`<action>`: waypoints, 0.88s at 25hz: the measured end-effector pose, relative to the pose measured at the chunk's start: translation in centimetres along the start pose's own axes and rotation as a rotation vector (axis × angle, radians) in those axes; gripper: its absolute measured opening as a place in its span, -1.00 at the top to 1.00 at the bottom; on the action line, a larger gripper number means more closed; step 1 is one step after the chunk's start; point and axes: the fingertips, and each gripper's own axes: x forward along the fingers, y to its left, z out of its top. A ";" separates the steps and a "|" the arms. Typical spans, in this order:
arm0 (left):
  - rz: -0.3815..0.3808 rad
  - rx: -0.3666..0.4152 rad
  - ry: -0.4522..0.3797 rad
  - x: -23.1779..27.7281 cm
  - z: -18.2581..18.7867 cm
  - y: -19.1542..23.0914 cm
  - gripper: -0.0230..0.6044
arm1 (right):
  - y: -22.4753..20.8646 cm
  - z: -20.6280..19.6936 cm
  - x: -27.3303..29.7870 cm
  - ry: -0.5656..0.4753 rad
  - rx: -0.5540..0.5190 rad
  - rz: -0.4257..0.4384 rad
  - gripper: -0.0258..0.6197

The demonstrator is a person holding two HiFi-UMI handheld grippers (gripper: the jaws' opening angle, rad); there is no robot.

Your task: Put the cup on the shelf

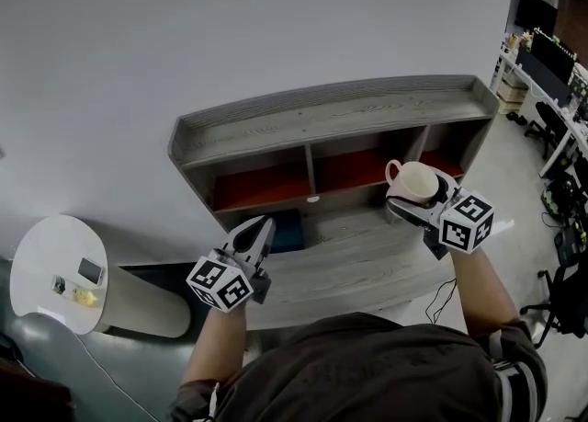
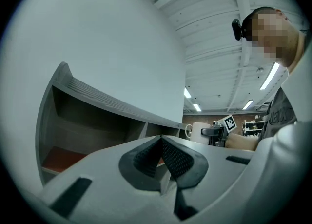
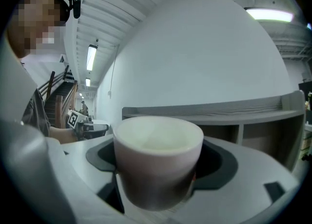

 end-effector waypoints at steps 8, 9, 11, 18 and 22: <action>0.018 0.019 -0.013 -1.8 1.6 2.7 0.91 | 1.7 7.9 6.1 -0.044 -0.076 0.058 -0.42; 0.026 0.021 -0.015 -2.3 1.8 3.0 0.91 | 2.1 8.9 7.1 -0.050 -0.088 0.071 -0.41; 0.048 0.024 -0.018 -3.2 2.2 3.8 0.91 | 3.1 10.7 9.2 -0.062 -0.109 0.102 -0.42; 0.145 0.041 -0.035 -7.5 3.6 6.3 0.92 | 7.9 14.8 16.5 -0.088 -0.155 0.230 -0.41; 0.198 0.036 -0.043 -10.0 3.8 7.5 0.91 | 11.2 16.1 21.2 -0.086 -0.180 0.302 -0.42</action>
